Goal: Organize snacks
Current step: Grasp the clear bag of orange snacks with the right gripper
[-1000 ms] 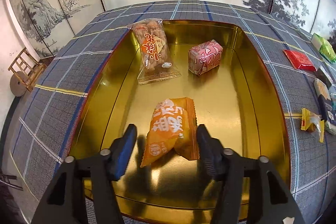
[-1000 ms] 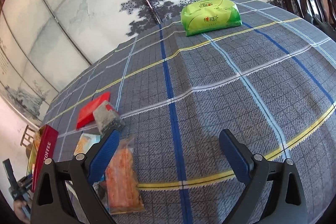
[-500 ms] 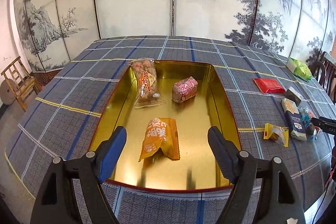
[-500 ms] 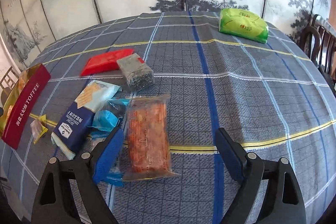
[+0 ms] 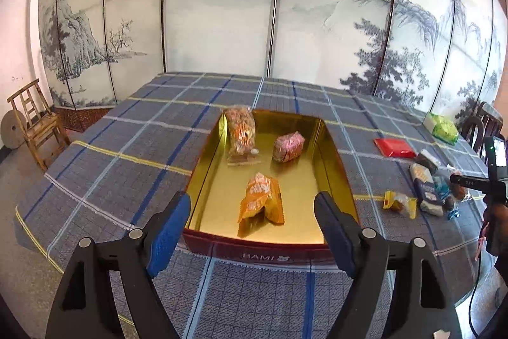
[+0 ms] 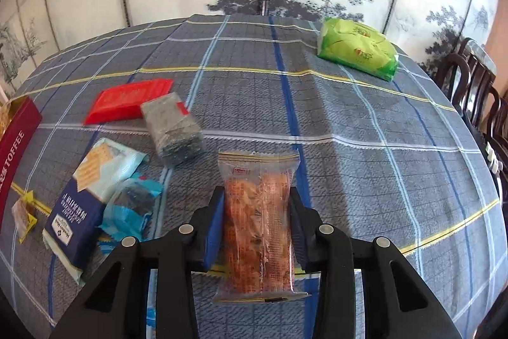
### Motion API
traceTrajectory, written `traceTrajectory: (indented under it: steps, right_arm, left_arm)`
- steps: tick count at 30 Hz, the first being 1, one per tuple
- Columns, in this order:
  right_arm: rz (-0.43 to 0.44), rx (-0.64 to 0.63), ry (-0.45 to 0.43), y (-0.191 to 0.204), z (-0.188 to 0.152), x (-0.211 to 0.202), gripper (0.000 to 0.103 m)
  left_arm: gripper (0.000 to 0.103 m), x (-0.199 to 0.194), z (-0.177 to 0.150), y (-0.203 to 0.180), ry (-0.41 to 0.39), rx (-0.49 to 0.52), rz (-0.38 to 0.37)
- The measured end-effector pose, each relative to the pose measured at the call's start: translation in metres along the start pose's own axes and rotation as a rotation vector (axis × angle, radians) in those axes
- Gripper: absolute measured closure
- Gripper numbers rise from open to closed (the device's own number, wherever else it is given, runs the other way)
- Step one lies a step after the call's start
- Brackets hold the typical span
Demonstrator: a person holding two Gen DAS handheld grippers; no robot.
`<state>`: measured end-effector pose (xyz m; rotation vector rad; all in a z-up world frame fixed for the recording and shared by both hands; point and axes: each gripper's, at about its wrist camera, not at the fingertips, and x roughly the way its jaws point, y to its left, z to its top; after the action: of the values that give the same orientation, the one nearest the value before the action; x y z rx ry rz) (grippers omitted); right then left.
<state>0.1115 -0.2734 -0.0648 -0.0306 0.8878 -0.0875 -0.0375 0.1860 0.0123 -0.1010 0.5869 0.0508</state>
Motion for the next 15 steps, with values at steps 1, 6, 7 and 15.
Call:
traceTrajectory:
  steps: [1,6,7,15]
  right_arm:
    - [-0.01,0.016,-0.004,-0.005,0.004,-0.002,0.065]
    - [-0.042,0.045,-0.072,-0.012,0.027,-0.024,0.066]
    - [-0.042,0.04,-0.082,-0.009,0.032,-0.028,0.066]
    - [-0.012,-0.023,-0.118,0.04,0.055,-0.038,0.066]
  left_arm:
    - [0.026,-0.007,0.003,0.001,-0.03,-0.004,-0.004]
    - [0.025,-0.028,0.008,0.004,-0.1,-0.025,-0.006]
    - [0.025,-0.03,0.006,0.005,-0.099,-0.03,-0.008]
    - [0.025,-0.03,-0.034,0.01,-0.019,-0.05,0.012]
